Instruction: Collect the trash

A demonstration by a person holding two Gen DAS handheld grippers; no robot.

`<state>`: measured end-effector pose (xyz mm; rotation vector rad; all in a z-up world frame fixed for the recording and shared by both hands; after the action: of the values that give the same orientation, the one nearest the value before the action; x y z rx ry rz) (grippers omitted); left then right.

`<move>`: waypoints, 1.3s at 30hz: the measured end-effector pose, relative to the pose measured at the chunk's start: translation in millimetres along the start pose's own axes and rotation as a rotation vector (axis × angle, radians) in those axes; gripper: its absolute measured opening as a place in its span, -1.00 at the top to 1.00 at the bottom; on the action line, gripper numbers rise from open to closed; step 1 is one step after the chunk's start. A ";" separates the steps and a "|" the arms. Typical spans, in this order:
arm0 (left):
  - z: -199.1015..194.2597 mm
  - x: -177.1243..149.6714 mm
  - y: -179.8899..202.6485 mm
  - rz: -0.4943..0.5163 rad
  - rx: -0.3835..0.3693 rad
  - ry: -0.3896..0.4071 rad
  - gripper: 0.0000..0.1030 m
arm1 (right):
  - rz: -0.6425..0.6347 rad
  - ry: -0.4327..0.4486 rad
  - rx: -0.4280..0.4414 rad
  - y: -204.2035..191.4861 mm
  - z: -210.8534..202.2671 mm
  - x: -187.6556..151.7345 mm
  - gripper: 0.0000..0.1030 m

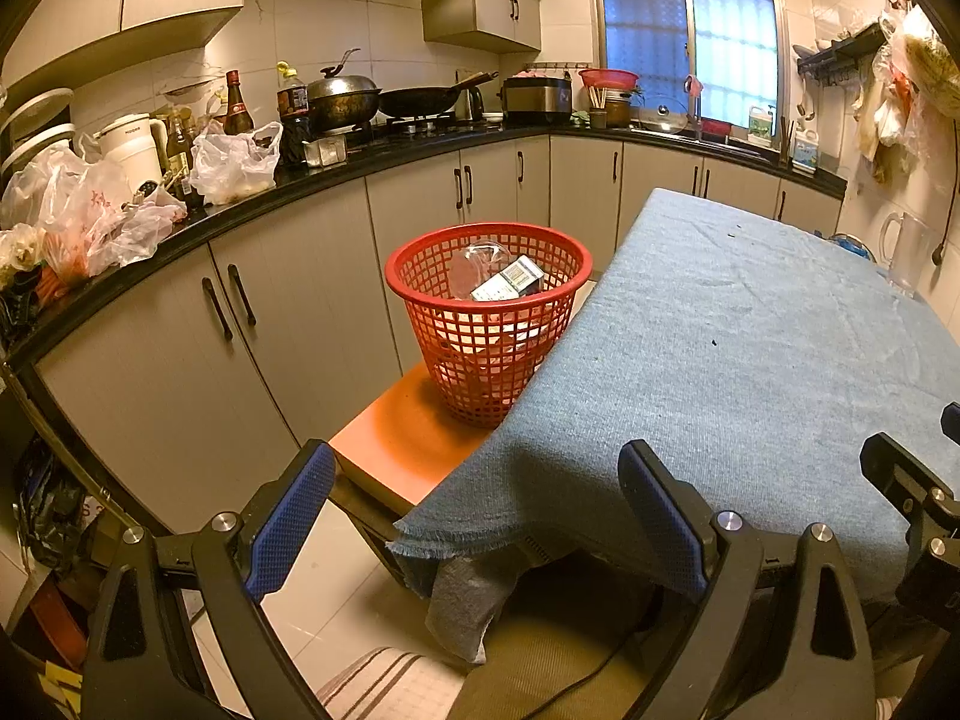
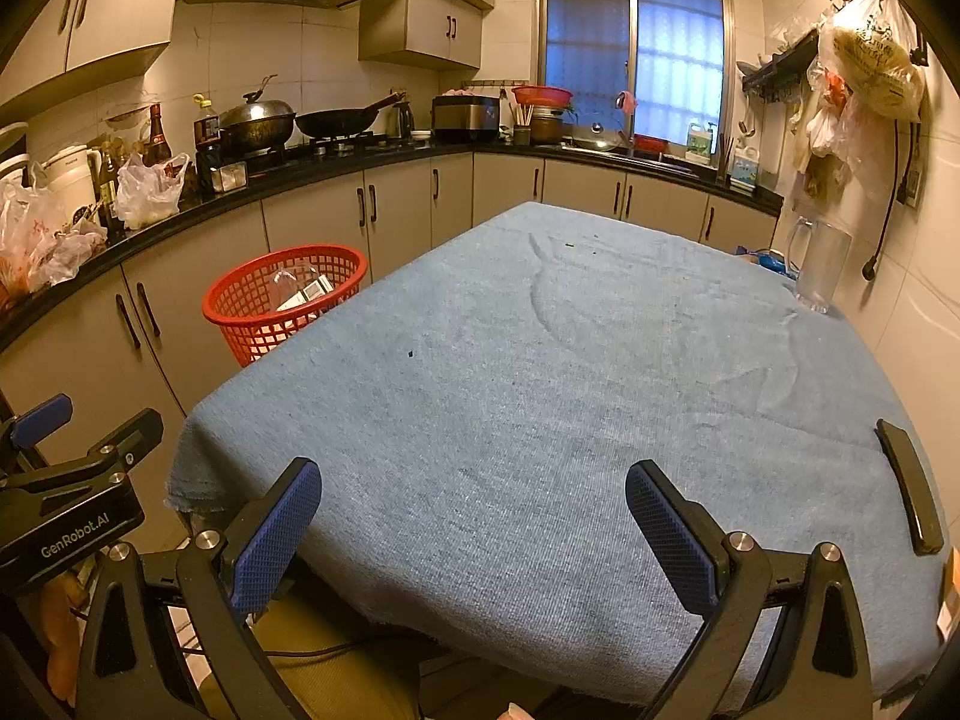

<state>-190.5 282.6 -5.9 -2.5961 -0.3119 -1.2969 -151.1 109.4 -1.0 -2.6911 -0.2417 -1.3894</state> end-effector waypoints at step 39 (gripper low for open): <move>46.8 37.2 32.6 0.061 -0.038 -0.024 -0.84 | 0.141 -0.040 -0.074 79.3 31.9 18.8 -1.00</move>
<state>-123.9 268.5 -6.7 -2.6323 -0.2130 -1.2648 -100.0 38.5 -5.6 -2.7363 -0.0029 -1.3297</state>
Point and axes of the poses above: each gripper's, at about its wrist camera, not at the fingertips, and z roughly the way its jaws point, y to its right, x to its top, the point moved 10 cm from there along z, roughly the way its jaws point, and after that the axes turned 4 degrees about z, right-handed, at the moved point
